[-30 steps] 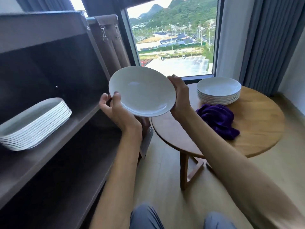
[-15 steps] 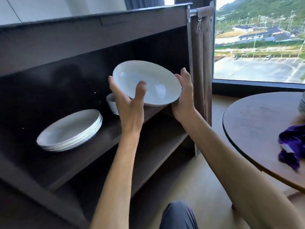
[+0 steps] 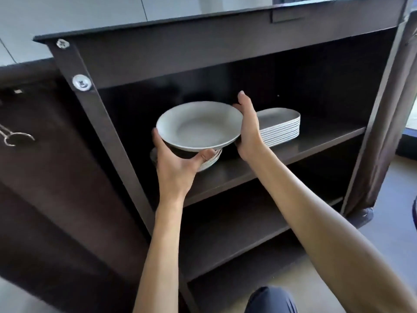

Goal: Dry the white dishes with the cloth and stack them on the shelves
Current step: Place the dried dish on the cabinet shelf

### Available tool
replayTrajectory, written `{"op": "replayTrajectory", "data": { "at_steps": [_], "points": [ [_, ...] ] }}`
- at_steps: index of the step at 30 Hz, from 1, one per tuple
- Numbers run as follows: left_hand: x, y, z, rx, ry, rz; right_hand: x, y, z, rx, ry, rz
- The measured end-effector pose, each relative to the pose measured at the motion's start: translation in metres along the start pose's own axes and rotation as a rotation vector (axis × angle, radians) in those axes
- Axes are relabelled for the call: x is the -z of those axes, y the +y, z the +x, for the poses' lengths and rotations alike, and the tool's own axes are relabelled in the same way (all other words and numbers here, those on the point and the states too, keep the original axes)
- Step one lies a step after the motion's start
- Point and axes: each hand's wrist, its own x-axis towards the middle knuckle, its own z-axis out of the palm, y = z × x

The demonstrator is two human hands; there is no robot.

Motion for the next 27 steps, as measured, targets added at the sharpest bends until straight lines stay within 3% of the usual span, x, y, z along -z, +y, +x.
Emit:
{"op": "replayTrajectory", "data": {
  "at_steps": [4, 14, 19, 27],
  "points": [
    [0.02, -0.008, 0.005, 0.046, 0.073, 0.069, -0.024, 0.024, 0.013, -0.054, -0.1, -0.042],
    [0.01, -0.027, 0.013, 0.267, 0.089, 0.162, -0.025, 0.043, 0.042, -0.102, -0.055, -0.229],
    [0.006, -0.025, 0.012, 0.28, 0.13, 0.216, -0.021, 0.053, 0.047, -0.14, -0.087, -0.264],
    [0.008, -0.024, 0.01, 0.277, 0.058, 0.322, -0.024, 0.056, 0.06, -0.145, -0.054, -0.312]
  ]
}}
